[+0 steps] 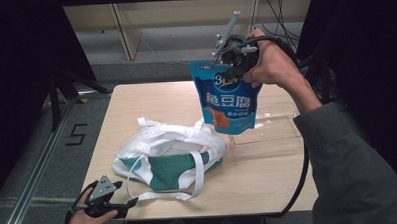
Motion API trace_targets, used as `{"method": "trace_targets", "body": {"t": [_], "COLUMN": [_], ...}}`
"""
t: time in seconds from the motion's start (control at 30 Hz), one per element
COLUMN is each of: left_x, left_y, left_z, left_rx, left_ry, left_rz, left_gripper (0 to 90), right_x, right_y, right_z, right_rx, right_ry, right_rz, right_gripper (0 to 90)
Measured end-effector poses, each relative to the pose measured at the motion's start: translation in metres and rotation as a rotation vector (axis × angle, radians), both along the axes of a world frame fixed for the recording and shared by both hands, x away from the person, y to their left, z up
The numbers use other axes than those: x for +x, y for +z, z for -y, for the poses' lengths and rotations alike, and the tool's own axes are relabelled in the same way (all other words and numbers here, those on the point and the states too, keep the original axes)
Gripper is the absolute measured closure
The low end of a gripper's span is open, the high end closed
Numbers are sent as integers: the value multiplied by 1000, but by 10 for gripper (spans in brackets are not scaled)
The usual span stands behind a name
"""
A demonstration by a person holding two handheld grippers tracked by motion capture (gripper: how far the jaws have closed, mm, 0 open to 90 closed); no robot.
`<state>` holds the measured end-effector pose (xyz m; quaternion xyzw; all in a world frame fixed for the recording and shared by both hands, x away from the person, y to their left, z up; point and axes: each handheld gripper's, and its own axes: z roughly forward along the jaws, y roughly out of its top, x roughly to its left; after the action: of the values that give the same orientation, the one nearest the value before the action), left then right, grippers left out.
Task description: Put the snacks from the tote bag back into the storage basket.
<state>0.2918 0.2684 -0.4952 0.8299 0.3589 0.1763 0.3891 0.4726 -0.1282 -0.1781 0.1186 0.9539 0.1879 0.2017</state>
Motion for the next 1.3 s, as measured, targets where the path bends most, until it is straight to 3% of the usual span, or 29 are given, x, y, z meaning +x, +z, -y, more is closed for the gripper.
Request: {"method": "trace_targets", "body": {"t": [0.07, 0.1, 0.23, 0.3, 0.43, 0.47, 0.57, 0.67, 0.7, 0.83, 0.87, 0.9, 0.93, 1.07, 1.2, 1.3], "left_x": [0, 0, 1, 1, 2, 2, 1, -1, 1, 1, 1, 1, 1, 3, 2, 3], "left_y": [0, -1, 0, 0, 1, 0, 0, 0, 0, 0, 0, 0, 0, 0, 0, 0], "left_z": [0, 1, -1, 0, -1, -1, 0, 1, 0, -1, -1, 0, 0, -1, 0, -1], "left_rx": [2, -17, 14, -23, 14, 11, -19, -21, -5, 4, 5, -4, -5, 17, 2, 15], "left_ry": [-1, 9, -7, -3, -20, -17, -2, 13, -5, -9, -10, -6, -7, -17, -9, -17], "left_rz": [5, 3, 4, -1, 1, 11, 2, -16, 1, 2, 2, 0, -4, 12, -1, 10], "left_gripper": [197, 197, 197, 197, 197, 197, 197, 197, 197, 197, 197, 197, 197, 197, 197, 197], "right_x": [1, 2, 5, 7, 11, 9, 14, 15, 17, 19, 21, 21, 23, 25, 26, 27], "right_y": [0, -1, -2, -3, -4, -5, -9, -14, -15, -24, -25, -27, -28, -35, -41, -47], "right_z": [9, 14, 30, 38, 52, 53, 63, 68, 70, 77, 79, 80, 82, 85, 87, 90], "right_rx": [2, 1, 8, 6, 5, 10, 9, 9, 12, 26, 28, 33, 34, 39, 48, 56], "right_ry": [-15, -15, -52, -61, -76, -103, -110, -134, -112, -147, -123, -151, -127, -140, -146, -132], "right_rz": [3, 2, 7, 8, 12, 6, 19, 13, 15, 9, 8, 10, 14, -3, -13, -27], "right_gripper": [900, 900, 900, 900, 900, 900, 900, 900, 900, 900, 900, 900, 900, 900, 900, 900]}}
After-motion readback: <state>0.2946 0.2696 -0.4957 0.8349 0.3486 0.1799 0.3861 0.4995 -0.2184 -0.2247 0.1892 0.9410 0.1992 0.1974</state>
